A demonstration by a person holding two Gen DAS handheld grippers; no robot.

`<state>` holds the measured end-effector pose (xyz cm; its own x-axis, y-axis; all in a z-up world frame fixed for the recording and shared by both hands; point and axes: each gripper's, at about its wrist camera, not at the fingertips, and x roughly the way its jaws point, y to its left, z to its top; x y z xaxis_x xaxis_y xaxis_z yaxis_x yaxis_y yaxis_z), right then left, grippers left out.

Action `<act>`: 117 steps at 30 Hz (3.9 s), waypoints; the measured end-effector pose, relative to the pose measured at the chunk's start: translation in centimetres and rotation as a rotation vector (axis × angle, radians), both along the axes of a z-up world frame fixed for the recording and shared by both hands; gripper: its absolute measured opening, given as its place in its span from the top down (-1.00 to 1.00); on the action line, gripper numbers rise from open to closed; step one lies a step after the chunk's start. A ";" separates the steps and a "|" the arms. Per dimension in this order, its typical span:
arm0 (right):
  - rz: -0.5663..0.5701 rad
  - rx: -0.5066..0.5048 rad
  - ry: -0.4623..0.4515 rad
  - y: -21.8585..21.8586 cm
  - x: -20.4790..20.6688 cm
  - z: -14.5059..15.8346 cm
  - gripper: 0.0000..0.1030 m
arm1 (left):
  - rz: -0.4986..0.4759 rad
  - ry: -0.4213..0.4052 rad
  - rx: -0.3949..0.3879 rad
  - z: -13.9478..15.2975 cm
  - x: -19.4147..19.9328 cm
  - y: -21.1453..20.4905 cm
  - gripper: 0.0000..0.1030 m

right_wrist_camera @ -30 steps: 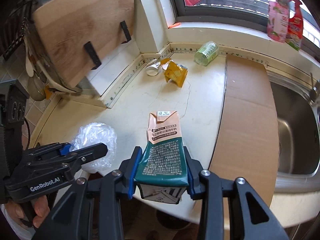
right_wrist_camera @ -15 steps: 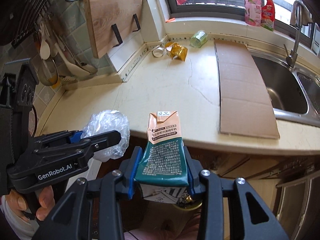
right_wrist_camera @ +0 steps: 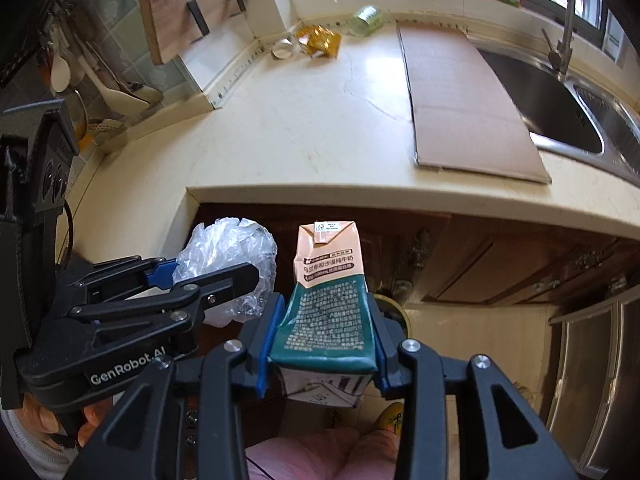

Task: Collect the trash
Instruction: 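Carry both tools down over the floor bin and open them, dropping bag and carton, then raise both tools back up to the counter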

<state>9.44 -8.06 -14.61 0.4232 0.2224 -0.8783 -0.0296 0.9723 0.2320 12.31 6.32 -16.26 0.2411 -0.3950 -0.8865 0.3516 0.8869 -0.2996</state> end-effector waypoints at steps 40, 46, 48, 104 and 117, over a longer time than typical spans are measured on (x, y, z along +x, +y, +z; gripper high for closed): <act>0.023 0.021 0.337 -3.9 5.6 -41.7 0.17 | 0.173 0.227 0.148 -40.4 2.7 -3.1 -0.27; 0.008 0.040 0.304 -4.7 5.1 -40.3 -0.01 | 0.160 0.187 0.169 -39.6 2.6 -2.7 -0.54; 0.001 0.034 0.301 -4.8 4.9 -39.8 -0.01 | 0.155 0.177 0.177 -39.0 2.4 -2.7 -0.58; -0.131 -0.001 -0.252 -3.8 -1.4 13.9 -0.14 | 0.104 -0.450 -0.031 19.0 -1.4 1.6 -0.74; -0.072 0.047 -0.260 -6.7 8.5 13.9 -0.15 | 0.201 -0.453 0.011 19.2 8.1 -0.3 -0.74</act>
